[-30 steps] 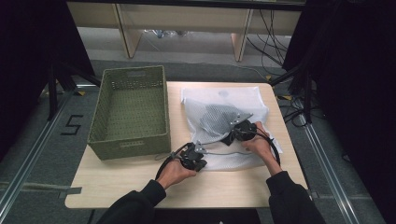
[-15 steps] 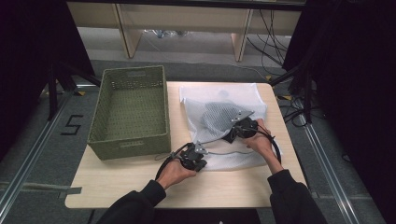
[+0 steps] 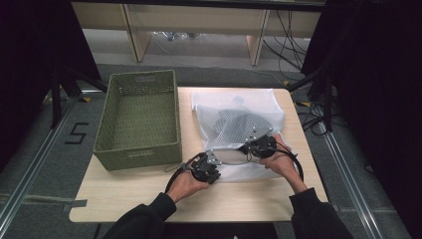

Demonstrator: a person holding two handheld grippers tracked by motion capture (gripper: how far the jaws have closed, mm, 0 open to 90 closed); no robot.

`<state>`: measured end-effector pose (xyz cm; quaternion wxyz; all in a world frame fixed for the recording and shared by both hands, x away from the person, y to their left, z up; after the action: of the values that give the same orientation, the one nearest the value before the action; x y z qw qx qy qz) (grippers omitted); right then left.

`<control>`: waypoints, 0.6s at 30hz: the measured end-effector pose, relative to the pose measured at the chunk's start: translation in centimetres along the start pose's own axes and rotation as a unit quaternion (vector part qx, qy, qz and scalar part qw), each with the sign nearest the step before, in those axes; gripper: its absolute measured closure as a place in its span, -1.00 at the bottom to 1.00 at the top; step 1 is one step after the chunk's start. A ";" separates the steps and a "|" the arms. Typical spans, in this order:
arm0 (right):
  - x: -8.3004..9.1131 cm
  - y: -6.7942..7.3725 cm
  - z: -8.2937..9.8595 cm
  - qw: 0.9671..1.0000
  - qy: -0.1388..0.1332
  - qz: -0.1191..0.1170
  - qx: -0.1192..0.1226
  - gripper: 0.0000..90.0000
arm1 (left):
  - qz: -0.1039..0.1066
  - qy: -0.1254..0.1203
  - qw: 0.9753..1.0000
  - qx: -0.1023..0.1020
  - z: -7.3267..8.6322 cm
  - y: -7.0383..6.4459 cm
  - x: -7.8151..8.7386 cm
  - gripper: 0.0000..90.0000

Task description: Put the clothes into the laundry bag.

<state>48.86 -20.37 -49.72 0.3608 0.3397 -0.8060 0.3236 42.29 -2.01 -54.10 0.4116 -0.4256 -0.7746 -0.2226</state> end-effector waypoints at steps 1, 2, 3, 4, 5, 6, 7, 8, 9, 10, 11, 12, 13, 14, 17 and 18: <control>0.0 0.1 0.2 1.000 0.001 0.001 0.004 1.00 | 0.005 0.004 1.000 0.002 0.1 0.0 0.1 0.71; 0.0 0.3 0.2 1.000 -0.001 -0.008 0.006 1.00 | 0.013 0.006 1.000 -0.001 0.1 0.0 0.1 0.67; 0.0 0.3 0.5 1.000 -0.001 0.004 0.009 1.00 | 0.017 0.009 1.000 0.003 0.1 -0.1 0.2 0.59; 0.0 0.5 0.6 1.000 0.001 -0.003 0.008 1.00 | 0.018 0.007 1.000 0.001 0.1 -0.2 0.2 0.53; 0.1 0.6 0.7 1.000 0.006 -0.003 0.019 1.00 | 0.020 0.006 1.000 0.010 0.1 -0.3 0.2 0.48; 0.2 0.7 0.8 1.000 0.011 -0.009 0.012 1.00 | 0.019 0.025 1.000 -0.005 0.2 -0.1 0.4 0.39; 0.1 0.6 0.9 1.000 0.003 0.000 0.017 1.00 | 0.019 0.025 0.999 -0.004 0.2 -0.3 0.5 0.28; 0.2 0.6 1.0 1.000 0.009 -0.001 0.022 1.00 | 0.021 0.016 1.000 0.006 0.1 -0.6 0.4 0.25; 0.2 0.8 1.1 1.000 0.013 -0.003 0.018 1.00 | 0.018 0.021 1.000 -0.005 0.1 -0.7 0.6 0.22; 0.2 0.9 1.2 1.000 0.014 -0.004 0.018 1.00 | 0.021 0.020 0.999 -0.017 -0.1 -0.8 0.9 0.19; 0.2 1.2 1.3 1.000 0.014 -0.011 0.013 1.00 | 0.025 0.006 1.000 -0.003 -0.2 -1.2 0.9 0.16; 0.2 1.3 1.4 1.000 0.018 -0.013 0.013 1.00 | 0.019 0.005 1.000 -0.011 -0.4 -1.1 1.3 0.14; 0.1 1.4 1.7 0.999 0.024 -0.017 0.012 1.00 | 0.018 0.000 1.000 -0.005 -0.4 -1.2 1.5 0.12; 0.0 1.4 1.8 0.999 0.025 -0.016 0.012 1.00 | 0.018 0.001 1.000 -0.007 -0.5 -1.3 2.0 0.10; -0.2 1.6 2.4 0.999 0.040 -0.023 0.015 1.00 | 0.006 -0.014 1.000 -0.005 -0.6 -1.3 2.8 0.05; -0.4 1.6 2.5 0.999 0.042 -0.023 0.017 1.00 | 0.005 -0.017 1.000 -0.004 -0.5 -1.3 3.2 0.05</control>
<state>46.92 -21.29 -51.77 0.3959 0.3499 -0.7767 0.3428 40.44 -1.56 -51.19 0.3975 -0.4353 -0.7783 -0.2161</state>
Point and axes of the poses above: each handheld gripper's, and its own axes: x roughly backward along the jaws, z roughly out of its underside, y roughly to its left, the point moved 5 cm from there along -x, roughly forward along the jaws, and after that the axes turned 6 degrees about y, right-handed, at the moved point
